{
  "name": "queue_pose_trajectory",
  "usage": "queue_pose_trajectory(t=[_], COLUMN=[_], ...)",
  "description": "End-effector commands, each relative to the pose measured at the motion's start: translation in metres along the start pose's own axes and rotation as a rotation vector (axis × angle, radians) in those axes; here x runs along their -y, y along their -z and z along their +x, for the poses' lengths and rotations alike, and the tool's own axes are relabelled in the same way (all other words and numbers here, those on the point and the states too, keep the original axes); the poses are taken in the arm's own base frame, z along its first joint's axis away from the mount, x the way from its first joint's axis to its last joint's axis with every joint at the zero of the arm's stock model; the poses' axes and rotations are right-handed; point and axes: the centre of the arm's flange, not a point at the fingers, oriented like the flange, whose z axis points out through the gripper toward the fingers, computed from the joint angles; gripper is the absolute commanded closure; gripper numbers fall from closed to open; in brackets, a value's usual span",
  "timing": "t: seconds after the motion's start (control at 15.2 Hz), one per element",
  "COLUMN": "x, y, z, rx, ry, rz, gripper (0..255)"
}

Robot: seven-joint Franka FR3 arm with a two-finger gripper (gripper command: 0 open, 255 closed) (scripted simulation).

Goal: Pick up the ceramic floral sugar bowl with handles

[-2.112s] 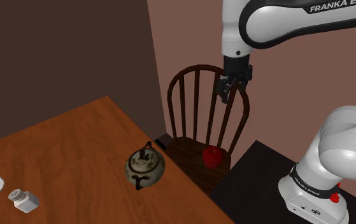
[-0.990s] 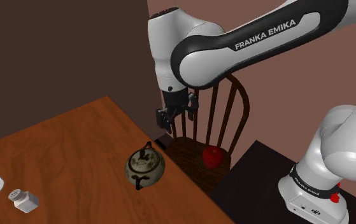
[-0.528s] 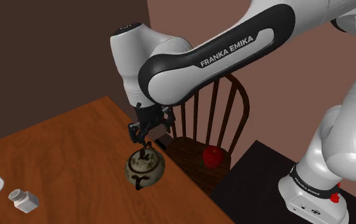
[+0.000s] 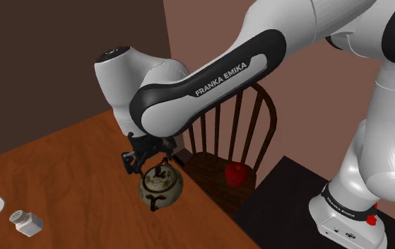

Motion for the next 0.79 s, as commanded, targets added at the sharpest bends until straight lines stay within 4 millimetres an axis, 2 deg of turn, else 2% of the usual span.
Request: queue_pose_trajectory(t=[0.0, 0.26, 0.33, 0.73], x=[0.001, 0.001, 0.001, 0.002], y=[-0.011, -0.024, -0.026, -0.026], z=[-0.001, -0.001, -0.001, -0.001], rx=[0.0, 0.0, 0.0, 0.0], ry=[0.0, 0.0, 0.0, 0.0], rz=[0.0, 0.0, 0.0, 0.0], gripper=[0, 0, 255, 255])
